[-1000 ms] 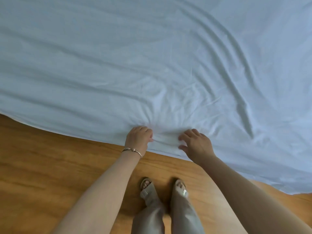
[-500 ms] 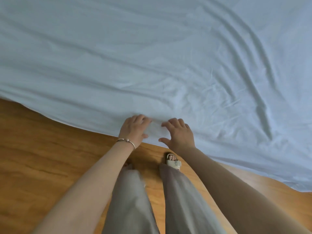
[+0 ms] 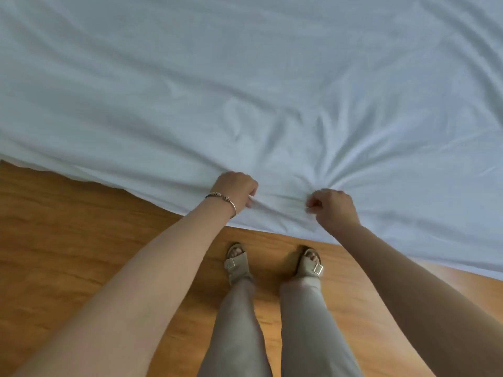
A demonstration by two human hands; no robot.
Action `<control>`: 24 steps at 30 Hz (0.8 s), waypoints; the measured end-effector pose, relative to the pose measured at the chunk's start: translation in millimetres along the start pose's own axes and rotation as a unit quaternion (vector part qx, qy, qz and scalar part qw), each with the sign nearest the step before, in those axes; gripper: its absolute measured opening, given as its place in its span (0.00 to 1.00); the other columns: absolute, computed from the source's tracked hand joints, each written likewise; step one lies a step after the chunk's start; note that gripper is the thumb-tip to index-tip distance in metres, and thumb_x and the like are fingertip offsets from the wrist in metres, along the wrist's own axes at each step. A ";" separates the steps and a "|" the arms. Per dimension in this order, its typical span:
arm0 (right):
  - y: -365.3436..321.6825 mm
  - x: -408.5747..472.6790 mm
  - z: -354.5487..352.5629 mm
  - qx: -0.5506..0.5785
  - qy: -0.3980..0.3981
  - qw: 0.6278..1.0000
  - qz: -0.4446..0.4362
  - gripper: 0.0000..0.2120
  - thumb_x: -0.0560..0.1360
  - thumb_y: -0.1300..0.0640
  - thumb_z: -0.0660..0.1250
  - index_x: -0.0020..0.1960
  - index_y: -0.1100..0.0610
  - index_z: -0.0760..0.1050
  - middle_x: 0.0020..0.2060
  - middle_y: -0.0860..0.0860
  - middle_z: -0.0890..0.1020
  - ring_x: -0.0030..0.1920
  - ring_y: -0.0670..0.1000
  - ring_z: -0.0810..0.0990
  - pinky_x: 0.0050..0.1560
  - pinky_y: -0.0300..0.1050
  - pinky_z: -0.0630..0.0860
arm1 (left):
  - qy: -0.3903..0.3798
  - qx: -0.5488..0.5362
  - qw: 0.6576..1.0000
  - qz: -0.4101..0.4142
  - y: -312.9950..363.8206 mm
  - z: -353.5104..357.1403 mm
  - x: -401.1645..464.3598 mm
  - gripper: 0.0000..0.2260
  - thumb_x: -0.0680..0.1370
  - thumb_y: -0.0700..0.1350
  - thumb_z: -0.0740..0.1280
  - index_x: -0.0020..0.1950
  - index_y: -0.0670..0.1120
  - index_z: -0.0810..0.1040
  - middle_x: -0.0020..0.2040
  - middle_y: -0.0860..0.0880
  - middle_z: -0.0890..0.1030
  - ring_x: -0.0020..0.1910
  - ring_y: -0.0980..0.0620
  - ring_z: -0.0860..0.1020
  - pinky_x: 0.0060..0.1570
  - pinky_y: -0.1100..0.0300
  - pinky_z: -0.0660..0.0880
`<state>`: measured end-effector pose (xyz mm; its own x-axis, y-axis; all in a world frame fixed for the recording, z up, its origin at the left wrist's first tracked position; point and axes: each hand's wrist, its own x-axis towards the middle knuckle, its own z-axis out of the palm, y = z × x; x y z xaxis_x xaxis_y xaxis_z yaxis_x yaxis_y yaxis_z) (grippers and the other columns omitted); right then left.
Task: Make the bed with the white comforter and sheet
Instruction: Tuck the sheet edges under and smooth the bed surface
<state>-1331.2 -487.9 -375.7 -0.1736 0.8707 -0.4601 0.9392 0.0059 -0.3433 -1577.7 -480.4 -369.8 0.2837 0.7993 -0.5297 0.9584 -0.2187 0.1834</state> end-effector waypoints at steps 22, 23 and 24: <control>-143.0 1.4 31.9 0.026 -0.080 0.990 -0.110 0.21 0.69 0.42 0.73 0.60 0.47 0.77 0.57 0.45 0.75 0.61 0.47 0.69 0.53 0.42 0.68 | 0.024 -0.007 0.999 0.027 -132.6 -4.8 -78.0 0.17 0.73 0.49 0.73 0.60 0.51 0.76 0.58 0.54 0.76 0.59 0.51 0.73 0.57 0.59 0.67; -164.4 6.2 40.7 0.012 -0.075 0.989 -0.126 0.22 0.70 0.43 0.73 0.62 0.47 0.77 0.59 0.45 0.75 0.62 0.48 0.69 0.55 0.42 0.67 | 0.055 0.006 0.998 0.027 -155.8 -6.0 -85.9 0.17 0.68 0.47 0.77 0.55 0.50 0.79 0.53 0.53 0.78 0.54 0.50 0.76 0.52 0.58 0.71; -185.6 10.8 49.0 0.008 -0.063 0.990 -0.129 0.21 0.71 0.45 0.72 0.62 0.47 0.76 0.60 0.46 0.75 0.63 0.50 0.70 0.57 0.43 0.67 | 0.094 0.015 0.995 0.027 -180.5 -5.8 -92.5 0.17 0.62 0.44 0.81 0.48 0.49 0.81 0.47 0.52 0.80 0.47 0.49 0.79 0.45 0.58 0.73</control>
<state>-1522.0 -503.6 -357.0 -0.4439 0.7726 -0.4538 0.8541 0.2117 -0.4750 -1777.1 -511.6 -349.1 0.3267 0.8756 -0.3559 0.9432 -0.2781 0.1816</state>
